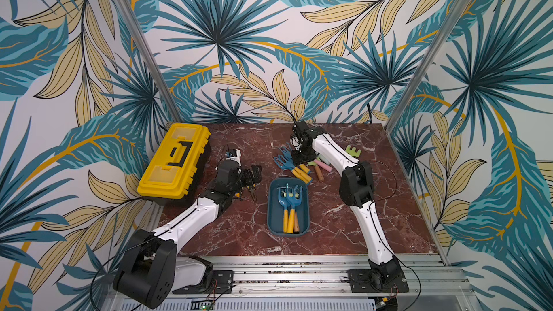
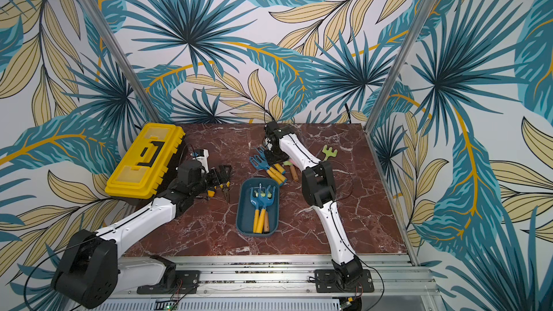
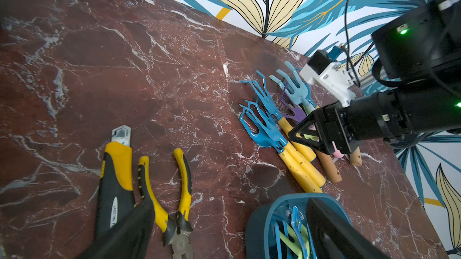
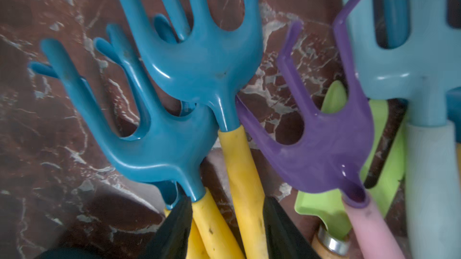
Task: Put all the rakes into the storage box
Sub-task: Pick up the rake at the center of the board.
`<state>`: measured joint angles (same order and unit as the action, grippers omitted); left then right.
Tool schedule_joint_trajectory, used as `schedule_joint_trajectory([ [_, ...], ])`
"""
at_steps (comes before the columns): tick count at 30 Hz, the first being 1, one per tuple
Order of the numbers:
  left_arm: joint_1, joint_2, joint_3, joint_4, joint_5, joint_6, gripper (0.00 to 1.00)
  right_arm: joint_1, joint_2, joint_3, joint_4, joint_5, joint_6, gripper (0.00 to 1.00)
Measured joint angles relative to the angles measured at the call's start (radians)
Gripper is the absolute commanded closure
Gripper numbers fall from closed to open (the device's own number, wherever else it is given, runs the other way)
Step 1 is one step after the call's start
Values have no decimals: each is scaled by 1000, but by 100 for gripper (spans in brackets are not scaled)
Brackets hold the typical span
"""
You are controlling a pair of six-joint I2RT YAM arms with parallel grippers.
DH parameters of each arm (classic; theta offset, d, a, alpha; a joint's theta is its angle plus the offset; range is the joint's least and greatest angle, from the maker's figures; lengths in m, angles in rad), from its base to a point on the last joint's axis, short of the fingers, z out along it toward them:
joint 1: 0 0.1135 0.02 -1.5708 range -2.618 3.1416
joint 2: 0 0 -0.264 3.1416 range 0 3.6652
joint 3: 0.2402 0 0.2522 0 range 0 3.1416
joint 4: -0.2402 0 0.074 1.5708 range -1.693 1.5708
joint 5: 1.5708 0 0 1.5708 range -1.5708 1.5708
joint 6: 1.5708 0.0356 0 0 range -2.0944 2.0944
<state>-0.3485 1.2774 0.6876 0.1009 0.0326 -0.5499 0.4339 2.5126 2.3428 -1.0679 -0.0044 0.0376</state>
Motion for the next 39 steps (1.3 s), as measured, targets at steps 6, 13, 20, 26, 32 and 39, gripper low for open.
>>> schedule_joint_trajectory([
  [6,0,0,0,0,0,0,0,0,13,2,4,9,-1,52],
  [13,0,0,0,0,0,0,0,0,69,40,18,54,-12,61],
  [20,0,0,0,0,0,0,0,1,74,50,21,70,-20,67],
  [26,-1,0,0,0,0,0,0,11,71,49,23,86,-32,79],
  [32,-2,-24,-3,0,-3,0,0,17,34,37,34,102,-34,83],
  [39,-2,-66,-14,3,-21,0,0,36,-174,-79,97,105,-16,85],
])
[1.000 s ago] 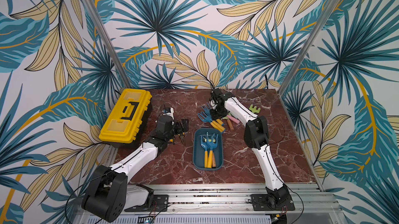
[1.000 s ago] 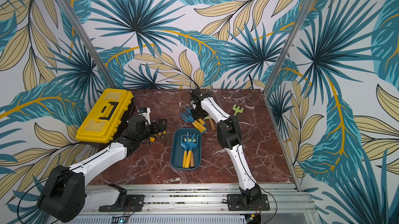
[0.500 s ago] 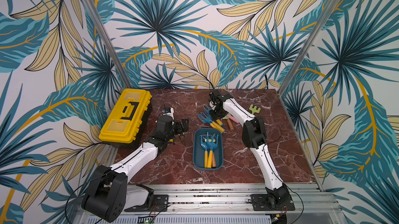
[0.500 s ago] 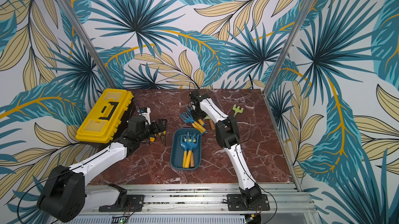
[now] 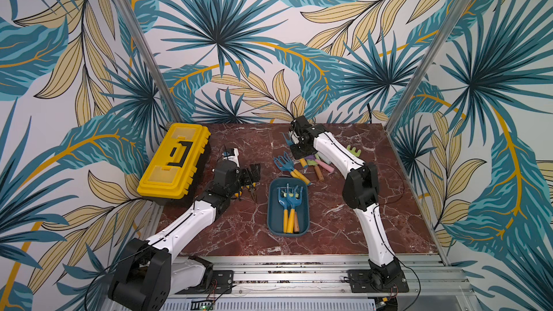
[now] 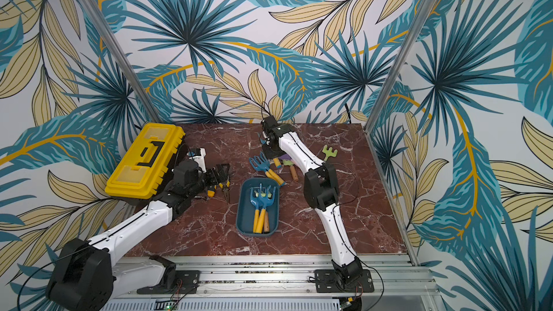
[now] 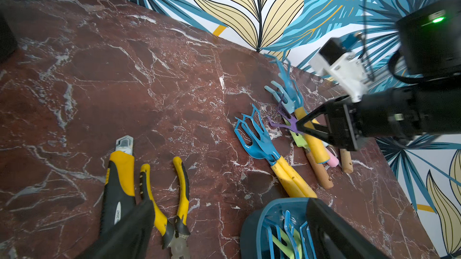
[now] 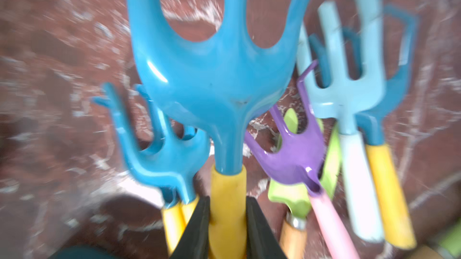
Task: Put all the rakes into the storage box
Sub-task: Pick up the rake at the center of the board, then place the rake in the storage box.
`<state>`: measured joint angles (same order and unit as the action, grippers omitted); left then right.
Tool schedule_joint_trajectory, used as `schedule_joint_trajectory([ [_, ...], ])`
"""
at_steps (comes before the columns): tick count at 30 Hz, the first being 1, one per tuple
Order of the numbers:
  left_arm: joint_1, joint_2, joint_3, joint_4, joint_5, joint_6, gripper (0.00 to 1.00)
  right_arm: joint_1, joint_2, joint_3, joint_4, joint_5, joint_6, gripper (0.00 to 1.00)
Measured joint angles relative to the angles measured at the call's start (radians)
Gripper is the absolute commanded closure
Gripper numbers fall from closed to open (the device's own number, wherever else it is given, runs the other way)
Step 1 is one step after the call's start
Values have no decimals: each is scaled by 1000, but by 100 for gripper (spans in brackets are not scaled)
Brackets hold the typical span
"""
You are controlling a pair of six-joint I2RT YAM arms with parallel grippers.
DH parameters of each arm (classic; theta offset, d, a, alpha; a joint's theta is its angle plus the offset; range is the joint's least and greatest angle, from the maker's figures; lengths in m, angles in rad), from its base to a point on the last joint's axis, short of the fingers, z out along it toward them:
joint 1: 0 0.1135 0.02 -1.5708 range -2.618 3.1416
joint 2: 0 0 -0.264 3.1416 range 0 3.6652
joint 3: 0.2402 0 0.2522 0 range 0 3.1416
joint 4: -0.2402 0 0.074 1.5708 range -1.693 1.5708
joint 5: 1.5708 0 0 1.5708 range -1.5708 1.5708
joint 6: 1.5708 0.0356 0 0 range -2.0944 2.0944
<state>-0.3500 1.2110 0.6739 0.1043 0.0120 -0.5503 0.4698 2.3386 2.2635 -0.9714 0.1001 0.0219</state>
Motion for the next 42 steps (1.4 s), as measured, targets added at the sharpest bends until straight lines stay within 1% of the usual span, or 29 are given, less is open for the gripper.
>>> schedule_joint_trajectory([
  [3,0,-5,-9,5,-11,-1,0,10,-122,-89,34,-12,29,85],
  [8,0,-16,-31,11,-35,-4,0,37,-311,-282,77,-42,103,85],
  [12,0,-20,-45,12,-58,-5,0,85,-416,-425,85,-56,185,85],
  [19,0,-24,-54,16,-80,-16,0,233,-594,-703,89,-70,420,85],
  [22,0,-27,-58,22,-83,-24,0,293,-648,-793,89,-67,527,86],
  [26,0,-29,-66,41,-89,-31,0,377,-680,-863,89,-43,663,87],
  [31,0,-38,-70,42,-103,-34,0,468,-681,-912,90,-2,817,87],
  [37,0,-62,-70,42,-106,-36,0,507,-681,-924,85,54,940,87],
  [42,0,-72,-70,41,-106,-41,0,529,-648,-903,84,75,993,87],
])
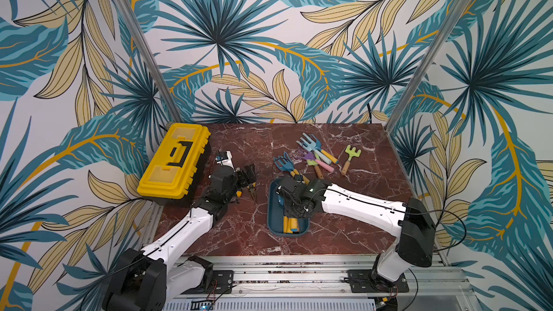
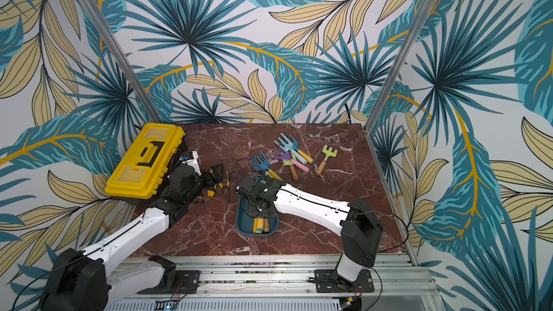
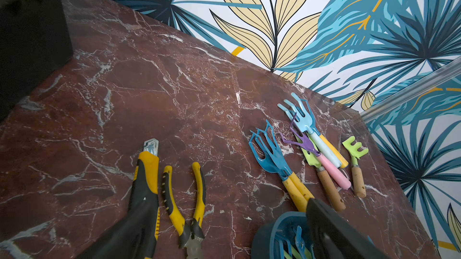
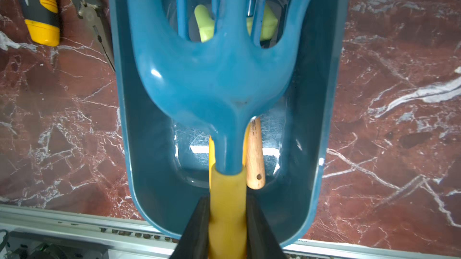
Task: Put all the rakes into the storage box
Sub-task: Place the rake in the storage box.
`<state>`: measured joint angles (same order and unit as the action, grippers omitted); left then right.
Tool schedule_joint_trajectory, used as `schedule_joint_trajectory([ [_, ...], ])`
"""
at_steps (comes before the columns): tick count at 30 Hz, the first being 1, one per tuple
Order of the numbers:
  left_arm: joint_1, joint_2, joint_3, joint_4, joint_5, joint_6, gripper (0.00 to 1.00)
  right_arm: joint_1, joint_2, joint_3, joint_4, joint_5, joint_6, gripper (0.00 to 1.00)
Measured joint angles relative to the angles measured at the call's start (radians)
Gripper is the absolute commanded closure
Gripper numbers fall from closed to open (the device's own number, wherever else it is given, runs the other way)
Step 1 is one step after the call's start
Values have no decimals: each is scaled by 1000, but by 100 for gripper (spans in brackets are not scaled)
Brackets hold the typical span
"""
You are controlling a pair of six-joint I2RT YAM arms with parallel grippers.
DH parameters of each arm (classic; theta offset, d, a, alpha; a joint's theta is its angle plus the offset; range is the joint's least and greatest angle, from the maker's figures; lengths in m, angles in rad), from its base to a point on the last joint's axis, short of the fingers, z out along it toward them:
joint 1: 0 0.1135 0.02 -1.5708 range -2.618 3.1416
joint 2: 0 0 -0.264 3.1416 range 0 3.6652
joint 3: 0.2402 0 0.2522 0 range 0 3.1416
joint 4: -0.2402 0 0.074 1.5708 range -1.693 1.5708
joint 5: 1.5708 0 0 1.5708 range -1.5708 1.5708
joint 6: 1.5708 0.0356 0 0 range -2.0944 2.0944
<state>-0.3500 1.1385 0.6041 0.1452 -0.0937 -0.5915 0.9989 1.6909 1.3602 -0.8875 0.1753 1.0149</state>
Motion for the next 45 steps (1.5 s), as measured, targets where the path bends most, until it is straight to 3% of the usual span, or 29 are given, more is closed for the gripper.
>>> schedule_joint_trajectory([
  [24,0,-28,-5,0,0,-3,0,58,137,76,0,-19,39,86],
  [31,0,-28,-6,0,1,-3,0,58,142,76,1,-19,40,64],
  [35,0,-28,-6,0,1,-3,0,58,142,83,0,-15,32,57],
  [45,0,-28,-6,0,8,-3,0,51,142,93,1,-11,9,57],
])
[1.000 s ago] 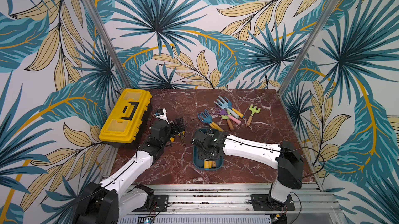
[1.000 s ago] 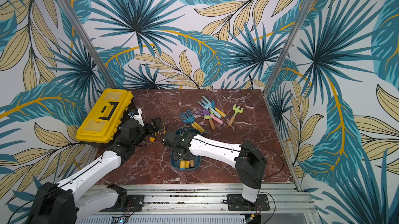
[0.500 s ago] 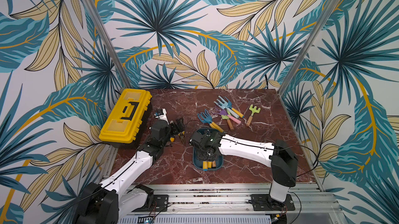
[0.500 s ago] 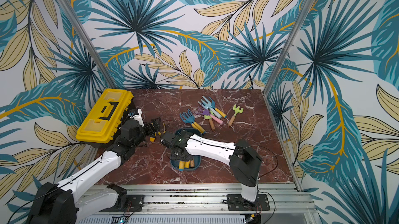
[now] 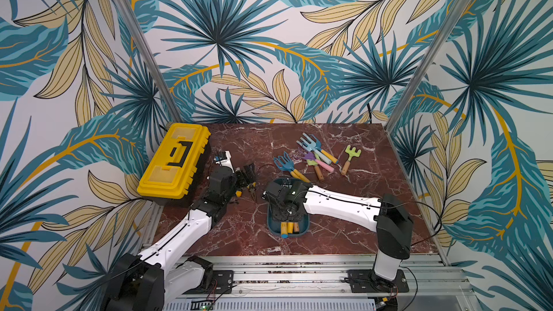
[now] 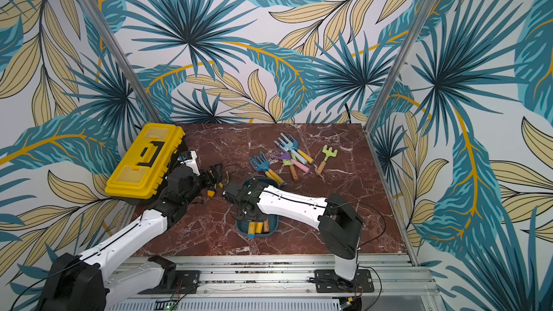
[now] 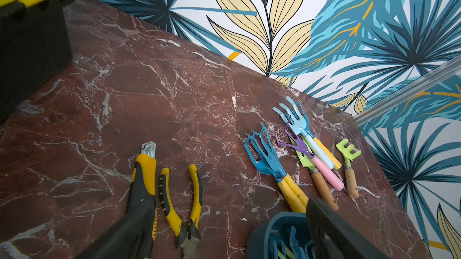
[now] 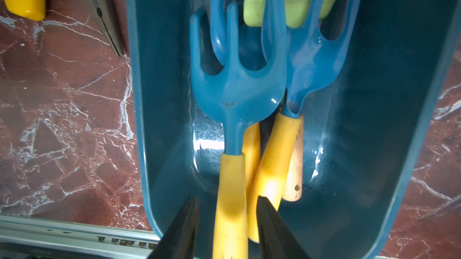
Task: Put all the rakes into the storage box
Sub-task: Place the rake in the storage box.
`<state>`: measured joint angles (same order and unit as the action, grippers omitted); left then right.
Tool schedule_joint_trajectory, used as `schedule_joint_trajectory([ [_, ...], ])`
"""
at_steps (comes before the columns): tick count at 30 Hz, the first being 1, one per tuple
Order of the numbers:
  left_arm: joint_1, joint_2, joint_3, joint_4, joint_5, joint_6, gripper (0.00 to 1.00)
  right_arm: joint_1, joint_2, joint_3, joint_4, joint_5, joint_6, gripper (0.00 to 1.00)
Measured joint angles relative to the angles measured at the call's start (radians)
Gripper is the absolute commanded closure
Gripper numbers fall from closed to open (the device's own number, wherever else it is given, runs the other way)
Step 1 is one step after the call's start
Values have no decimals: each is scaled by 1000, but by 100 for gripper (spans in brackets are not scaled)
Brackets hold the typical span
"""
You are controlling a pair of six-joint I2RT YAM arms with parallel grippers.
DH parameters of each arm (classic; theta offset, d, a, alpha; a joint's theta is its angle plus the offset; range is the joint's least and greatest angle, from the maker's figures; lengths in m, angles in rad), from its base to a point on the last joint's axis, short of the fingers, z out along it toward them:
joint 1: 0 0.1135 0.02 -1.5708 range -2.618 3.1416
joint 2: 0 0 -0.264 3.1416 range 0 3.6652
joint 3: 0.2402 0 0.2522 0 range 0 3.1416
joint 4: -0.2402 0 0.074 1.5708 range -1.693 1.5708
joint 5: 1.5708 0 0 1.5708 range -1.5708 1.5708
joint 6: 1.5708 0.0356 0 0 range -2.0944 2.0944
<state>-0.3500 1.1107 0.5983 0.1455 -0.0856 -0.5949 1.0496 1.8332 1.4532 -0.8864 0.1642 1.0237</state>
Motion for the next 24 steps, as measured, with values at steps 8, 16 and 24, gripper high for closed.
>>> schedule_joint_trajectory([
  [8,0,3,0,1,11,0,0,-1,-4,-29,32,-42,-13,57],
  [16,0,19,0,1,17,0,0,-2,28,-31,52,-79,-26,62],
  [24,0,19,0,1,19,0,0,-16,48,-34,53,-83,-30,65],
])
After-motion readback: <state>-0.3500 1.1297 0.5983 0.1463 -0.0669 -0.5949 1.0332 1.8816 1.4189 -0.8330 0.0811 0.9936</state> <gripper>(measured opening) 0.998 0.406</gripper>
